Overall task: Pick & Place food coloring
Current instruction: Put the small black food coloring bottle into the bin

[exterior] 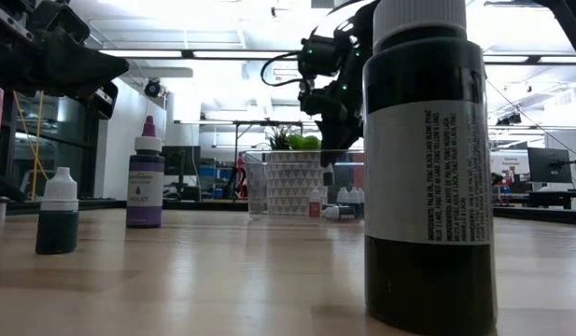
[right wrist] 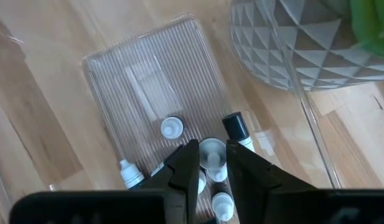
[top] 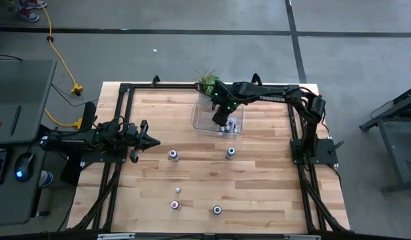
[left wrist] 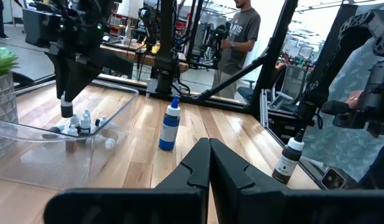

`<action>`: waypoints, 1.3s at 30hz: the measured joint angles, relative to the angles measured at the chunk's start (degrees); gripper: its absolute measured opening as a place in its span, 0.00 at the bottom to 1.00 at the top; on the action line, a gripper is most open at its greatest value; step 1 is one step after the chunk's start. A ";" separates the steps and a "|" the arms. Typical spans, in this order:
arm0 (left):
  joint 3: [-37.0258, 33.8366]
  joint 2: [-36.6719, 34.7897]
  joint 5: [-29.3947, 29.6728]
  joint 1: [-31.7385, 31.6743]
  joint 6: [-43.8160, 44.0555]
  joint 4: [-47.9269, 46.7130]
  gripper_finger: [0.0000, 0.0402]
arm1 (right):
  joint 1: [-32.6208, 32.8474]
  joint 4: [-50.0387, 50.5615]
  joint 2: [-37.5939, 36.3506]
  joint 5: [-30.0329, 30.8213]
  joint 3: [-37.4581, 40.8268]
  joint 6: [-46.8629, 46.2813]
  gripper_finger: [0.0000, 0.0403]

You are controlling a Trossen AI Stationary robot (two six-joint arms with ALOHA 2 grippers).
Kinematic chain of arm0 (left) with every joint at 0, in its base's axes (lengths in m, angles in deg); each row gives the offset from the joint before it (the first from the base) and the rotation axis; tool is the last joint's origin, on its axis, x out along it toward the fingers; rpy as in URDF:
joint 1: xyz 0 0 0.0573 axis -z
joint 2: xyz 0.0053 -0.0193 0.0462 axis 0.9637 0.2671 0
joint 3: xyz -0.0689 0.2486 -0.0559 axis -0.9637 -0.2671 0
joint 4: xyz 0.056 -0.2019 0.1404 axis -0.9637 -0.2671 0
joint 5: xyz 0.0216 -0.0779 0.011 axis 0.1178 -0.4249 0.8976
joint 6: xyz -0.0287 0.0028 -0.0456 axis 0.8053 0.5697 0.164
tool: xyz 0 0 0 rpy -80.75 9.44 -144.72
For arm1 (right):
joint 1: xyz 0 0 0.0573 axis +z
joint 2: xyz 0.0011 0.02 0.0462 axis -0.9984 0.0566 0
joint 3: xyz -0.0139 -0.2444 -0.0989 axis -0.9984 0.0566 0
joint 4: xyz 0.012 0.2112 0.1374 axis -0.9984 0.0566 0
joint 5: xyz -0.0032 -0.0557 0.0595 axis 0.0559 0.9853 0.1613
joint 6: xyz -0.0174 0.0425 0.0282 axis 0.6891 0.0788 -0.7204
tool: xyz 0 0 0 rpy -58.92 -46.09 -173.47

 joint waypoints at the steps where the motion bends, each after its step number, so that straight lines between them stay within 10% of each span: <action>1: 0.02 -0.01 0.00 0.01 0.00 0.01 0.00 | 0.01 0.00 0.00 0.00 0.00 0.01 0.18; 20: 0.01 -0.01 -0.02 0.01 0.00 0.01 0.00 | 0.19 0.05 -3.52 -1.72 -1.66 2.53 0.17; 39: 0.01 0.00 -0.03 0.00 0.00 -0.01 0.00 | 14.38 -8.57 -8.59 -13.31 -4.09 27.39 0.17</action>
